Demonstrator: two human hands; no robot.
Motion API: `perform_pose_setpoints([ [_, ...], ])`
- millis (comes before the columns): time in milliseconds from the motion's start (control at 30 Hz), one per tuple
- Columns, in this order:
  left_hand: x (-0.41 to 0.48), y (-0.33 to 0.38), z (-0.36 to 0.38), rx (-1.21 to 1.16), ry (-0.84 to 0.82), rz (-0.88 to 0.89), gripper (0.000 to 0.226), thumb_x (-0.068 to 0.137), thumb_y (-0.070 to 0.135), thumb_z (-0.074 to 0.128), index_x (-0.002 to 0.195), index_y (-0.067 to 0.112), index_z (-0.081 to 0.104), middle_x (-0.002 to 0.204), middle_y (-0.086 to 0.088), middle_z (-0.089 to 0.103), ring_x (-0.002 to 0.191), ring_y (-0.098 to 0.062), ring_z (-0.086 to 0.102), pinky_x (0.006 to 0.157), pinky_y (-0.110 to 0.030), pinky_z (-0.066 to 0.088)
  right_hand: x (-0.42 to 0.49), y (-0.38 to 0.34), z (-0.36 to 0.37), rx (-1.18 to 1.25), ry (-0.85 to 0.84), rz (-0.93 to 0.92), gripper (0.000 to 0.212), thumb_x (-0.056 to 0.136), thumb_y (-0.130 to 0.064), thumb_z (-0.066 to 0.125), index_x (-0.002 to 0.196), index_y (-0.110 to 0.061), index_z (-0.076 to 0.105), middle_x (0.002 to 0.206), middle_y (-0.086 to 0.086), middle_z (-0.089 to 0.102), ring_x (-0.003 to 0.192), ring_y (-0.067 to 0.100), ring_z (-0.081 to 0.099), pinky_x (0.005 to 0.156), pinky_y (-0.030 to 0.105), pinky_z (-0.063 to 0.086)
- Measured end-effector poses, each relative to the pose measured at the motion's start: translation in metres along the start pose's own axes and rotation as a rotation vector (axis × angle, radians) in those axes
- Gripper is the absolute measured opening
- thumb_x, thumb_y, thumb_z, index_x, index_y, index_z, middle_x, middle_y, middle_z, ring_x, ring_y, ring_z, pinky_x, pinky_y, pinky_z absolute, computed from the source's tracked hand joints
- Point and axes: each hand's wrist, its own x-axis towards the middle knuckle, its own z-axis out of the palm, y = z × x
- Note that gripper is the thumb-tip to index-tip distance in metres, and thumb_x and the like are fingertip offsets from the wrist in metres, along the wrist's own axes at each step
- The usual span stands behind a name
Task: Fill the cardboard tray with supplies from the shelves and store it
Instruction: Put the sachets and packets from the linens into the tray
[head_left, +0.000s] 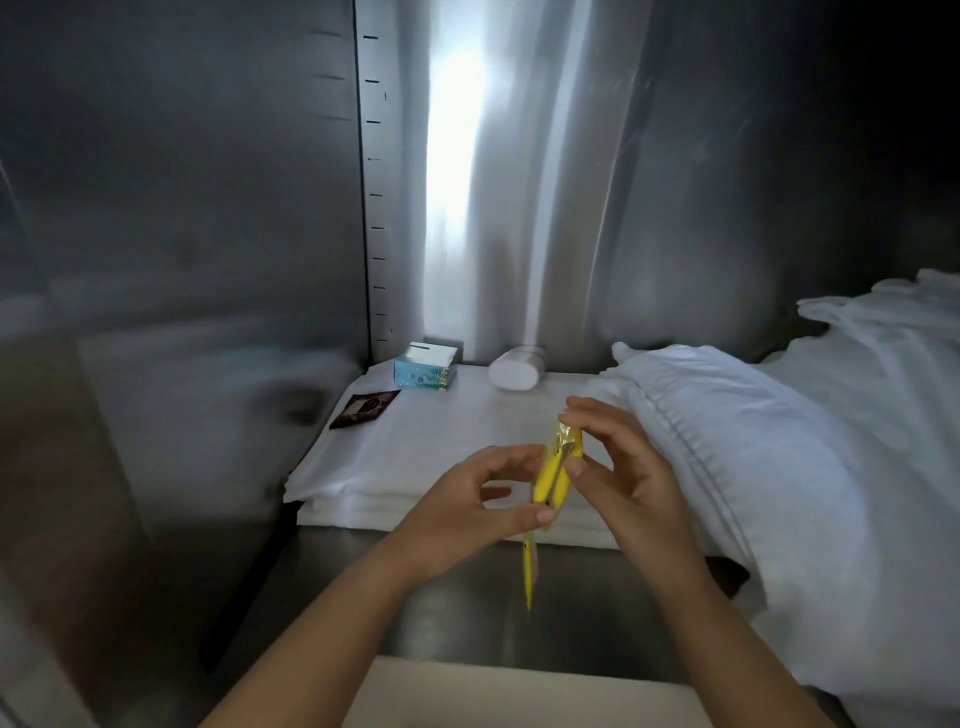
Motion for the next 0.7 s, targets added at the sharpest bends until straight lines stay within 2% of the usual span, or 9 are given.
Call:
perform_pose_setpoints([
  [167, -0.0003, -0.0026, -0.0027, -0.013, -0.024, -0.042, 0.054, 0.079, 0.019, 0.076, 0.129, 0.027, 0.056, 0.121, 0.009, 0.063, 0.112, 0.0, 0.057, 0.101, -0.026, 0.045, 0.0005, 0.0069, -0.0007, 0.041, 0.04, 0.02, 0.028, 0.085, -0.005, 0.064, 0.11, -0.016, 0.062, 0.13, 0.008, 0.053, 0.123, 0.014, 0.051, 0.088, 0.014, 0.045],
  [267, 0.0003, -0.0045, -0.0025, -0.021, -0.025, -0.058, 0.06, 0.076, 0.025, 0.077, 0.132, 0.026, 0.053, 0.121, 0.008, 0.063, 0.113, 0.0, 0.057, 0.101, -0.028, 0.045, 0.0012, 0.0086, -0.0018, 0.079, 0.11, 0.046, 0.029, 0.082, -0.007, 0.065, 0.109, -0.015, 0.061, 0.129, 0.006, 0.056, 0.121, 0.012, 0.054, 0.087, 0.017, 0.048],
  [367, 0.0012, -0.0057, -0.0023, -0.023, -0.014, -0.067, 0.062, 0.071, 0.035, 0.075, 0.129, 0.03, 0.054, 0.118, 0.01, 0.064, 0.111, 0.002, 0.057, 0.1, -0.028, 0.046, 0.0012, 0.0078, -0.0023, 0.095, 0.151, 0.066, 0.029, 0.08, -0.015, 0.065, 0.108, -0.02, 0.062, 0.128, 0.002, 0.058, 0.12, 0.01, 0.054, 0.087, 0.018, 0.049],
  [500, 0.0025, -0.0076, -0.0017, -0.038, -0.001, -0.075, 0.06, 0.069, 0.035, 0.076, 0.125, 0.036, 0.054, 0.114, 0.012, 0.065, 0.11, 0.001, 0.058, 0.099, -0.03, 0.048, -0.0005, 0.0082, -0.0011, 0.101, 0.165, 0.073, 0.028, 0.082, -0.014, 0.064, 0.108, -0.024, 0.062, 0.128, -0.002, 0.058, 0.12, 0.009, 0.054, 0.087, 0.016, 0.048],
  [700, 0.0026, -0.0077, -0.0017, -0.036, -0.028, -0.086, 0.061, 0.069, 0.038, 0.076, 0.126, 0.038, 0.053, 0.117, 0.012, 0.065, 0.111, 0.003, 0.057, 0.096, -0.025, 0.045, -0.0006, 0.0075, 0.0007, 0.073, 0.165, 0.053, 0.026, 0.083, -0.017, 0.062, 0.108, -0.022, 0.059, 0.13, -0.001, 0.055, 0.121, 0.009, 0.053, 0.093, 0.018, 0.046],
])
